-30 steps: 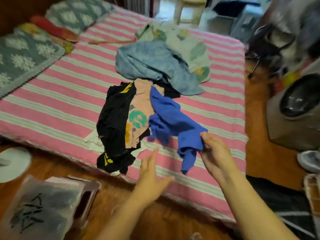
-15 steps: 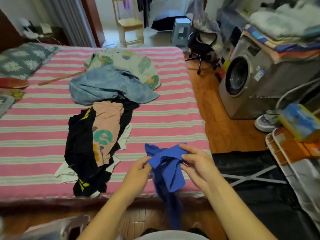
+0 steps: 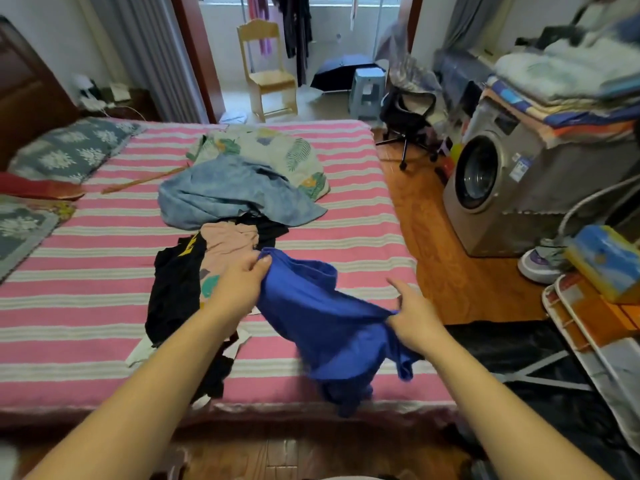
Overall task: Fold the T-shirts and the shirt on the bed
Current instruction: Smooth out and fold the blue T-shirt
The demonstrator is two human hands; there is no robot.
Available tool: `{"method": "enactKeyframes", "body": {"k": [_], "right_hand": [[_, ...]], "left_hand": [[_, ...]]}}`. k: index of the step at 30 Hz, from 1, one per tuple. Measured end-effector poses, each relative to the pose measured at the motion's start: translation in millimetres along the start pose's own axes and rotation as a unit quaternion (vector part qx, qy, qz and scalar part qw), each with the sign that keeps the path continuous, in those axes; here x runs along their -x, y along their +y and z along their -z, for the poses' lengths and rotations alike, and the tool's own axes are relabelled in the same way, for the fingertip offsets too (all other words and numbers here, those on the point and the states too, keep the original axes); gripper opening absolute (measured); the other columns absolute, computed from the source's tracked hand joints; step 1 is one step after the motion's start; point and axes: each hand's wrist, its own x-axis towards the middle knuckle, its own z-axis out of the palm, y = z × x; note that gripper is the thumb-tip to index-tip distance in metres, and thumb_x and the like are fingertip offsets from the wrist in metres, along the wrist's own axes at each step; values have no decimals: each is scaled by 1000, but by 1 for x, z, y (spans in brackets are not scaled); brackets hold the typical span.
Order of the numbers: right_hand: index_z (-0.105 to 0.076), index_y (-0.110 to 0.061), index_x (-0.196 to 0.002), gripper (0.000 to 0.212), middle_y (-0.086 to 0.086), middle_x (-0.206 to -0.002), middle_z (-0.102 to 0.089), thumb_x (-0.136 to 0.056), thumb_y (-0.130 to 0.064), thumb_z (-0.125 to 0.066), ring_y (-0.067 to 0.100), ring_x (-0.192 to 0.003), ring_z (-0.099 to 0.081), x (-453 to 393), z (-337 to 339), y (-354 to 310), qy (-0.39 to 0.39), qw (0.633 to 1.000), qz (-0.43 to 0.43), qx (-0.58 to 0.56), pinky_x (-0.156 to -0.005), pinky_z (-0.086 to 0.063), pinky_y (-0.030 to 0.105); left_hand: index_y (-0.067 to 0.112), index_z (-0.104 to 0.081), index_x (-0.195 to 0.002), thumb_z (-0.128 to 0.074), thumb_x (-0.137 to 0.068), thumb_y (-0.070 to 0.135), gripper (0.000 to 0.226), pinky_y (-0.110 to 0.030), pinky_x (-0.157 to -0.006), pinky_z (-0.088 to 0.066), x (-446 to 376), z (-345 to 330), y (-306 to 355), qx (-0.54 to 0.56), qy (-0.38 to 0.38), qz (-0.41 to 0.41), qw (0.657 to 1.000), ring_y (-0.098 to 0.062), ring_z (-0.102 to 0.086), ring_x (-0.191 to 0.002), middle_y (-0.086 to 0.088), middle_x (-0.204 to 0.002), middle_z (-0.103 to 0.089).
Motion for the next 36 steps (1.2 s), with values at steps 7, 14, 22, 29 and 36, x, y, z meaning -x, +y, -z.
{"method": "enactKeyframes", "body": {"k": [7, 14, 22, 29, 36], "right_hand": [[-74, -19, -117, 28, 11, -128, -67, -89, -13, -73, 31, -116, -60, -46, 46, 20, 75, 989, -34, 127, -92, -45, 31], [-79, -18, -92, 14, 3, -102, -71, -96, -17, -65, 26, -99, -63, -56, 44, 44, 75, 991, -114, -8, -88, -50, 40], [-73, -19, -77, 22, 10, -90, -73, -87, -2, -64, 30, -88, -65, 1, -36, 153, 35, 972, -228, 49, -77, -48, 32], [-67, -16, -91, 7, -2, -91, -66, -93, -10, -66, 13, -88, -57, 34, -96, 129, -169, 972, -164, 27, -81, -49, 27], [-28, -24, -156, 74, -2, -147, -41, -94, -14, -66, 18, -133, -47, 38, -141, 52, -274, 957, -48, -85, -108, -42, 30]], "left_hand": [[18, -65, -106, -42, -110, 24, 24, -30, -75, -46, -45, 70, -23, 157, 73, 91, 981, -17, -63, -89, -6, -109, -70], [17, -55, -87, -43, -109, 20, 25, -28, -57, -43, -26, 84, -48, 247, 120, 148, 950, -15, -46, -57, 1, -59, -46], [6, -65, -87, -75, -90, 13, 13, -30, -55, -59, 83, 6, -183, 212, 174, 357, 893, -26, -62, -71, -18, -82, -66], [17, -48, -66, -72, -71, 37, 32, -49, -78, -56, 116, -47, -169, 18, -31, 187, 982, -16, -56, -71, 0, -68, -54], [13, -48, -69, -72, -91, 10, 33, -20, -62, -35, 120, -64, -119, -83, -10, 21, 996, -3, -40, -64, 5, -73, -47]]}}
